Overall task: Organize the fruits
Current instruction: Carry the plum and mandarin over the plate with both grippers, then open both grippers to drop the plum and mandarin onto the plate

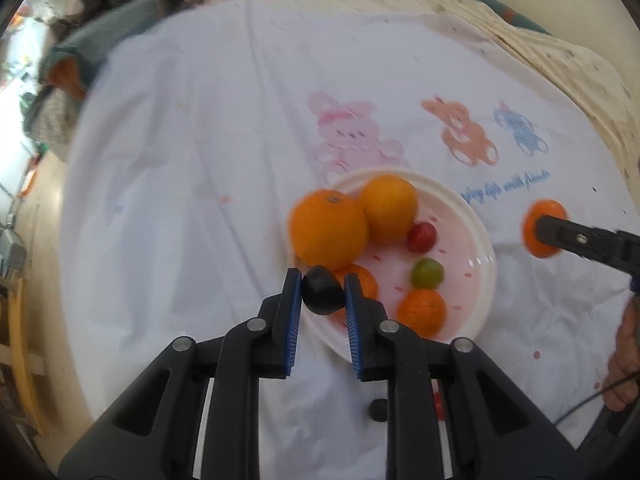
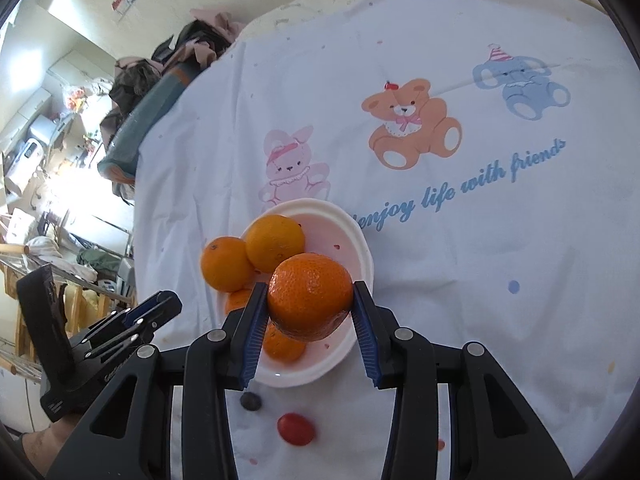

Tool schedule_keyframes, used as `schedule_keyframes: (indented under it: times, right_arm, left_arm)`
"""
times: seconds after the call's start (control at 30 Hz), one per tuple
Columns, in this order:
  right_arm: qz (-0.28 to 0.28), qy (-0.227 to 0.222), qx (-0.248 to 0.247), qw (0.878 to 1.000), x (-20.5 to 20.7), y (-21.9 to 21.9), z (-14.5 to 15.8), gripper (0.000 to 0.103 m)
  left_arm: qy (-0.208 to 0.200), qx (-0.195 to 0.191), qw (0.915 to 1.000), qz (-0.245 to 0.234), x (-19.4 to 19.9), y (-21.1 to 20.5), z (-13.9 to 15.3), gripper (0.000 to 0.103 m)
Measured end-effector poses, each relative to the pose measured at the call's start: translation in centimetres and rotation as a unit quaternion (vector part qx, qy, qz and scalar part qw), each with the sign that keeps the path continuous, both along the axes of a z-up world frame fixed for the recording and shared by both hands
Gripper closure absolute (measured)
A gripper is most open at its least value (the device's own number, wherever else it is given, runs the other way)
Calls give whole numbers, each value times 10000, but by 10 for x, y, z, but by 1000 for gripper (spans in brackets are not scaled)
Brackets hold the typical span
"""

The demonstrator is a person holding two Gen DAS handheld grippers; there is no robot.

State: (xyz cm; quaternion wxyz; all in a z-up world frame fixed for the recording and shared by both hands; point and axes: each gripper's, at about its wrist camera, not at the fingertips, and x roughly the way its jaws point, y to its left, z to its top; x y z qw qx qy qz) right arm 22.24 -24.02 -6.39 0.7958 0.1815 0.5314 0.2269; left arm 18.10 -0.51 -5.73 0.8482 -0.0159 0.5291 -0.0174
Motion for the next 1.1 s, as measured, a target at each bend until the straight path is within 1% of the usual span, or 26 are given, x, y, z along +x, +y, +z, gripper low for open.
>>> schedule_keyframes:
  times: [0.07,0.23,0.33,0.43,0.53,0.63,0.7,0.73,0.77,0.83,0.9,1.03,1.07,1.1]
  right_arm:
    - [63,55,-75,9999,5,6,-7,60]
    - [179,258,-181,9993,16,17,-27,60]
    - [232,362,-207,9989,19,21,-36,60]
    - [258,481,-238,9982,21,23,-45,60]
    - [233,607,-237,9976,23,23,-51,60]
    - [193,690,-186,9973,25,21,-55,59]
    - [176,716,-135,9972,26,20,-56,59]
    - [171,719,-123,9972,26,20,-56,59]
    - [166,717,-113,9972,26,20,-56,58]
    - [135,706,-98,9974,26,20,-56,58]
    - [87,683,-94,9976,27,20,-56,58]
    - [7,668,-59,9978,30,18,-56,58]
    - [-28,695,-28,9976,31,17,-56,56]
    - [-44,706,17,9975,31,17,-56,47]
  left_arm:
    - [109,-42,9998,-168,3,-9,-10,85]
    - [128,-150,9982,-560,9,-30,-21,85]
    - [155,-236,9975,-644,17,-38,-28,84]
    - [170,-271,9975,-625,22,-39,-32,84]
    - [212,-446,9975,-508,26,-34,-35,84]
    - [233,-433,9977,-473,28,-34,-36,83]
    - [235,-380,9978,-480,28,-37,-36,68]
    - [222,-380,9977,-508,27,-38,-36,56]
    - [226,-402,9975,-531,26,-39,-36,49]
    - [229,-336,9976,-555,25,-41,-36,41]
    - [245,-258,9977,-580,24,-43,-37,40]
    - [291,-403,9976,-475,22,-37,-37,40]
    - [292,-430,9976,-446,22,-35,-36,40]
    - [306,-446,9977,-413,22,-34,-36,40]
